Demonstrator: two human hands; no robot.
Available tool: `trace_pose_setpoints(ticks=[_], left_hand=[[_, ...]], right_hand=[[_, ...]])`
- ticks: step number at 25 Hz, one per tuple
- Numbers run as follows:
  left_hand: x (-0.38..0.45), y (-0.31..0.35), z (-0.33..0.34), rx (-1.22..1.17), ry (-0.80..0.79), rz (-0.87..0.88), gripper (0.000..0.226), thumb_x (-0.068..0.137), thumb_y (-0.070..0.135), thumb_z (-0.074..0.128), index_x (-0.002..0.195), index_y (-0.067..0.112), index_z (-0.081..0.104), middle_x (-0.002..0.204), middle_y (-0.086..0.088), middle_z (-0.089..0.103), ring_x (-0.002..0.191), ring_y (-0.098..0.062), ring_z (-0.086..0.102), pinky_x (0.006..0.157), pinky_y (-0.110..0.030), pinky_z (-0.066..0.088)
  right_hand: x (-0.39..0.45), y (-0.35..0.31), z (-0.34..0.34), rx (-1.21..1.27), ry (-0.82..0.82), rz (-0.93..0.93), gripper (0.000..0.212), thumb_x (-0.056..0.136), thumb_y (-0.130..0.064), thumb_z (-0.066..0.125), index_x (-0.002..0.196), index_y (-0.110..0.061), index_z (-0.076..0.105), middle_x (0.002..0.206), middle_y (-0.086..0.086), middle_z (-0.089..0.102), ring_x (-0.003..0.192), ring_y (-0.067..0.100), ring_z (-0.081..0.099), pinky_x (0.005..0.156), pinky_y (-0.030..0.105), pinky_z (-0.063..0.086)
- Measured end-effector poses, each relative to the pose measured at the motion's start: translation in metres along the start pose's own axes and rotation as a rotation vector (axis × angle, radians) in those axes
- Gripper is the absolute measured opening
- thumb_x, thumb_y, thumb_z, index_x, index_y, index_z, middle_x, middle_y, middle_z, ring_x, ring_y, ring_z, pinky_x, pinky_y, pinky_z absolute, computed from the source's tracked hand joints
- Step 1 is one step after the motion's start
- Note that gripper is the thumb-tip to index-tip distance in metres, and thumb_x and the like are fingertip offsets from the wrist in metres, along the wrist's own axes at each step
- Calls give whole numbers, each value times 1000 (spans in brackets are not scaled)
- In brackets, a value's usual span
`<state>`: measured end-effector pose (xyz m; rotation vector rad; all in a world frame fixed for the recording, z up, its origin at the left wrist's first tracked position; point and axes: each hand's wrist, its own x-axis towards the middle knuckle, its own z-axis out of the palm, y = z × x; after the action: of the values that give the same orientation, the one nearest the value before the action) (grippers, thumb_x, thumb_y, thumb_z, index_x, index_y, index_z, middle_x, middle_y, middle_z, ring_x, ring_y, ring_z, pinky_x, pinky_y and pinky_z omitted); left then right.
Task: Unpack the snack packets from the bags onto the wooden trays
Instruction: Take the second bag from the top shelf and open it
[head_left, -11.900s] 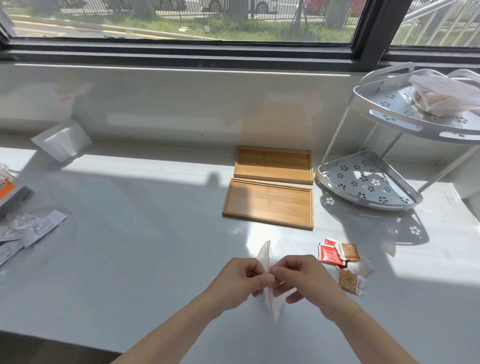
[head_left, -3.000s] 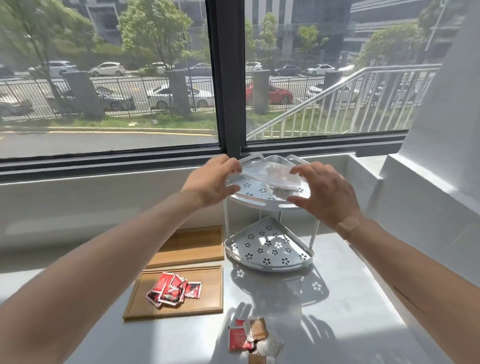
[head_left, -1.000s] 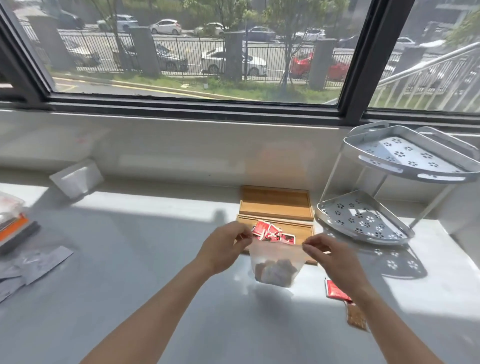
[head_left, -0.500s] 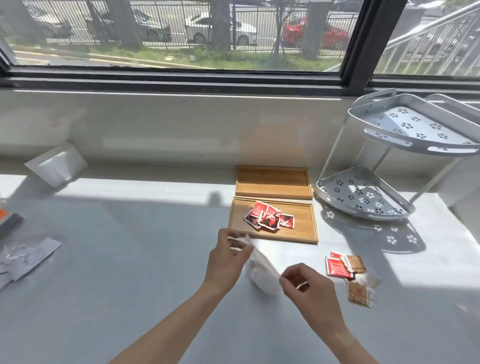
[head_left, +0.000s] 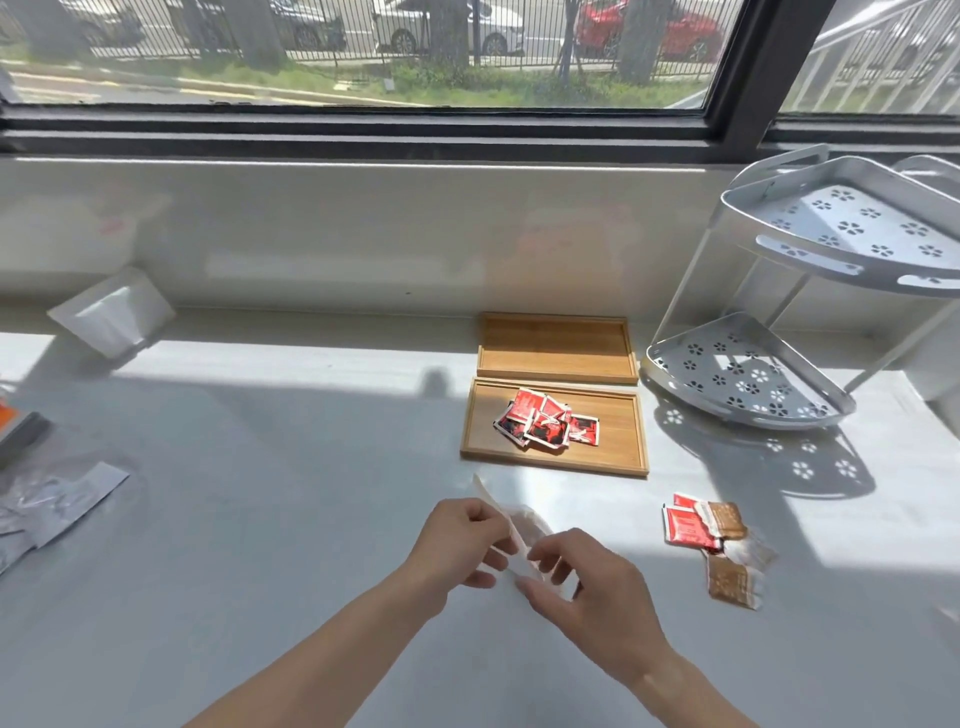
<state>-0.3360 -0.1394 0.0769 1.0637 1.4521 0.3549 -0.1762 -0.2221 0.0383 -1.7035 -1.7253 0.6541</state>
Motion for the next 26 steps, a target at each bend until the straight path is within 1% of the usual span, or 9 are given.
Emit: trace_pose_setpoints(ticks=[2, 5, 7, 9, 11, 14, 18, 23, 26], left_hand=[[1, 1, -3, 2, -26, -5, 13, 87, 17, 58, 81, 12, 67, 79, -4, 73, 70, -15, 69, 57, -25, 55], [1, 2, -2, 31, -77, 28, 14, 90, 21, 56, 82, 13, 65, 81, -4, 72, 73, -14, 71, 58, -25, 55], [0, 3, 0, 57, -99, 67, 17, 92, 24, 56, 82, 14, 64, 82, -2, 72, 76, -13, 71, 60, -24, 56], [0, 4, -1, 82, -118, 108, 16, 94, 23, 56, 83, 14, 64, 82, -1, 72, 77, -11, 70, 62, -24, 57], [1, 4, -6, 114, -145, 146, 12, 95, 19, 57, 87, 13, 65, 82, 0, 73, 75, -9, 70, 63, -23, 56], [3, 6, -12, 160, -182, 179, 11, 94, 17, 60, 91, 9, 66, 79, 2, 74, 73, -8, 71, 61, -21, 54], [4, 7, -14, 178, -191, 183, 13, 94, 21, 62, 84, 13, 65, 77, 2, 74, 73, -9, 71, 61, -21, 51], [5, 7, -9, 208, -180, 162, 13, 94, 20, 60, 84, 14, 64, 80, 0, 73, 75, -11, 70, 65, -24, 54], [5, 9, -5, 278, -147, 171, 13, 92, 19, 55, 82, 15, 61, 80, -2, 70, 75, -14, 67, 66, -27, 53]], right_hand=[[14, -8, -8, 141, -72, 120, 20, 83, -52, 62, 88, -33, 65, 84, -16, 68, 77, 4, 64, 60, 17, 47], [42, -18, -14, 313, -178, 299, 18, 90, -43, 61, 85, -28, 69, 82, -9, 72, 71, 7, 67, 62, 21, 50], [57, -25, -17, 410, -251, 409, 21, 90, -39, 64, 84, -20, 71, 78, -3, 74, 68, 14, 71, 58, 27, 56], [66, -27, -22, 482, -318, 494, 23, 88, -36, 68, 86, -14, 73, 78, 2, 76, 71, 22, 74, 59, 30, 58], [70, -28, -29, 538, -392, 546, 24, 87, -35, 71, 87, -11, 74, 81, 7, 78, 73, 24, 75, 61, 30, 58], [69, -30, -35, 602, -444, 584, 27, 86, -34, 71, 90, -8, 75, 85, 10, 78, 78, 27, 76, 61, 28, 56], [65, -28, -34, 596, -385, 574, 21, 89, -24, 68, 92, -5, 74, 86, 12, 78, 80, 28, 76, 59, 27, 56], [63, -24, -30, 454, -339, 547, 13, 86, -16, 64, 85, -6, 72, 77, 9, 76, 74, 24, 75, 53, 26, 55], [65, -21, -29, 305, -354, 498, 14, 84, -16, 60, 82, -7, 70, 71, 5, 74, 62, 16, 70, 51, 25, 54]])
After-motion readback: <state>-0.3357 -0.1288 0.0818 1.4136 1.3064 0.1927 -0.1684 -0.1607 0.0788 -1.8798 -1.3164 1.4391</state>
